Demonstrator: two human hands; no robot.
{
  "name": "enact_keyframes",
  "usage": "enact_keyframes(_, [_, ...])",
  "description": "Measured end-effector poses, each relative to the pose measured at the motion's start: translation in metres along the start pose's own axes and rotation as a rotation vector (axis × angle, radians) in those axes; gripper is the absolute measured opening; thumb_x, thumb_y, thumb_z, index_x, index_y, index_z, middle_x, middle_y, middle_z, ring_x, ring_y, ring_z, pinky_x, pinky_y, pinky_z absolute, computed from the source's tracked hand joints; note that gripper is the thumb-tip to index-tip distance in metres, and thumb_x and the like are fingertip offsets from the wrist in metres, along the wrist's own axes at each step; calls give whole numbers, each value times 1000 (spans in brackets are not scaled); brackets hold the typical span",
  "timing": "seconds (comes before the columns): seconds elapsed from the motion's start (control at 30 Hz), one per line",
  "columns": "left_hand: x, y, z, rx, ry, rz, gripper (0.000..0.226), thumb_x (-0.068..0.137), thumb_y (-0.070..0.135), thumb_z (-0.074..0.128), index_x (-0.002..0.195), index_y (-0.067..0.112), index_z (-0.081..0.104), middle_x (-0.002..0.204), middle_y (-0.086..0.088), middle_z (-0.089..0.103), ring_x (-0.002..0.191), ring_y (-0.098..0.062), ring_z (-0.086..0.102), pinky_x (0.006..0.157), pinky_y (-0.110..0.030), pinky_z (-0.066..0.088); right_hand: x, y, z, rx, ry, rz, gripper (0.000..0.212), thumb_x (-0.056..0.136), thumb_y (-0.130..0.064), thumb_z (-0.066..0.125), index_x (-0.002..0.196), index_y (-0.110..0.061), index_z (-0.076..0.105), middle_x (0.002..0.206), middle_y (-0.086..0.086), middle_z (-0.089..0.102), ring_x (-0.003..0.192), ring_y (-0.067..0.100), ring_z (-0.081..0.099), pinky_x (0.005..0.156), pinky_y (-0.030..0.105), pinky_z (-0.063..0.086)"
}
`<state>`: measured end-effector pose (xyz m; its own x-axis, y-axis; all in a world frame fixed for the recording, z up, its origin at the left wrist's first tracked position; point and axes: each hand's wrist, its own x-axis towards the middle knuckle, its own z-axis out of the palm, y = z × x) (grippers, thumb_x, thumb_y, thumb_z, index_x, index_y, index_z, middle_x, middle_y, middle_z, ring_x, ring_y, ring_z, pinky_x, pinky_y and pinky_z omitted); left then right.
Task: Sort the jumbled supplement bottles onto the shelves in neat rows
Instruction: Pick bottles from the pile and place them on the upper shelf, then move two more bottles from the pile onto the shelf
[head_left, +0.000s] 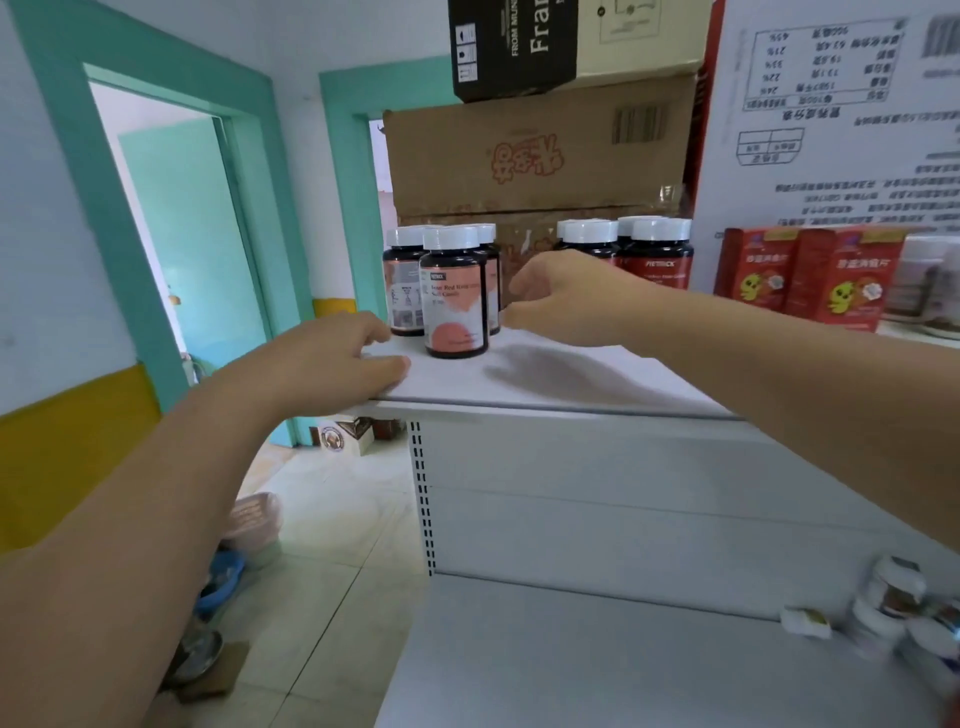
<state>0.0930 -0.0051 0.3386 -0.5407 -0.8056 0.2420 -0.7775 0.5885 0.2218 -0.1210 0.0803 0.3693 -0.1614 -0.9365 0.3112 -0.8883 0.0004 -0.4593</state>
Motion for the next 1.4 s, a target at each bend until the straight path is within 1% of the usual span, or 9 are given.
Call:
enact_keyframes(0.17, [-39, 50, 0, 83, 72, 25, 45, 96, 46, 49, 136, 24, 49, 135, -1, 54, 97, -18, 55, 87, -33, 43, -71, 37, -37, -234, -4, -15, 22, 92, -33, 54, 106, -23, 68, 108, -4, 68, 97, 18, 61, 83, 31, 50])
enact_keyframes(0.37, [-89, 129, 19, 79, 110, 73, 45, 94, 47, 51, 133, 25, 52, 139, 1, 50, 100, -17, 53, 88, -34, 43, -179, 115, -82, -362, 181, 101, 35, 91, -45, 54, 122, -30, 60, 125, 0, 59, 109, 23, 56, 91, 41, 48])
enact_keyframes(0.47, [-118, 173, 39, 92, 97, 55, 46, 92, 52, 50, 132, 28, 52, 135, -1, 52, 102, -21, 55, 88, -41, 49, -241, 151, -105, -372, 256, 146, 36, 91, -43, 54, 123, -30, 59, 129, 4, 56, 112, 27, 55, 92, 41, 47])
enact_keyframes(0.63, [-170, 246, 96, 6, 48, 110, 44, 93, 48, 51, 130, 26, 54, 132, -2, 55, 100, -23, 55, 97, -39, 43, -346, 203, -124, -386, 259, 236, 38, 90, -44, 51, 125, -30, 58, 125, 5, 56, 111, 28, 53, 90, 41, 45])
enact_keyframes(0.8, [-204, 284, 179, -126, -25, 94, 40, 92, 45, 54, 127, 24, 58, 131, 0, 57, 116, -24, 53, 101, -40, 41, -435, 261, -94, -287, 252, 382, 34, 90, -39, 54, 122, -29, 61, 121, 1, 59, 105, 25, 57, 84, 38, 48])
enact_keyframes(0.9, [-215, 303, 231, -220, -29, 35, 37, 92, 39, 56, 124, 21, 61, 128, -3, 60, 119, -26, 52, 101, -38, 40, -471, 297, -61, -149, 307, 504, 32, 90, -32, 59, 121, -23, 64, 120, 3, 60, 98, 20, 56, 80, 30, 42])
enact_keyframes(1.07, [-193, 330, 310, -337, -120, -9, 38, 92, 36, 56, 124, 18, 62, 127, -5, 60, 119, -25, 52, 103, -38, 41, -485, 345, -4, 104, 383, 683, 31, 92, -26, 59, 123, -21, 60, 121, -1, 59, 98, 9, 51, 80, 28, 42])
enact_keyframes(1.23, [-130, 353, 377, -391, -219, 33, 39, 92, 32, 58, 128, 19, 59, 129, -3, 58, 120, -22, 53, 103, -36, 41, -443, 395, 32, 238, 376, 768, 33, 91, -26, 59, 124, -22, 57, 116, -7, 59, 101, 10, 55, 82, 29, 44])
enact_keyframes(1.4, [-51, 361, 448, -434, -328, 16, 46, 93, 35, 59, 135, 19, 52, 138, -5, 51, 126, -22, 50, 106, -34, 39, -358, 459, 47, 262, 346, 754, 26, 89, -22, 59, 115, -21, 58, 98, -4, 62, 85, 16, 58, 62, 25, 41])
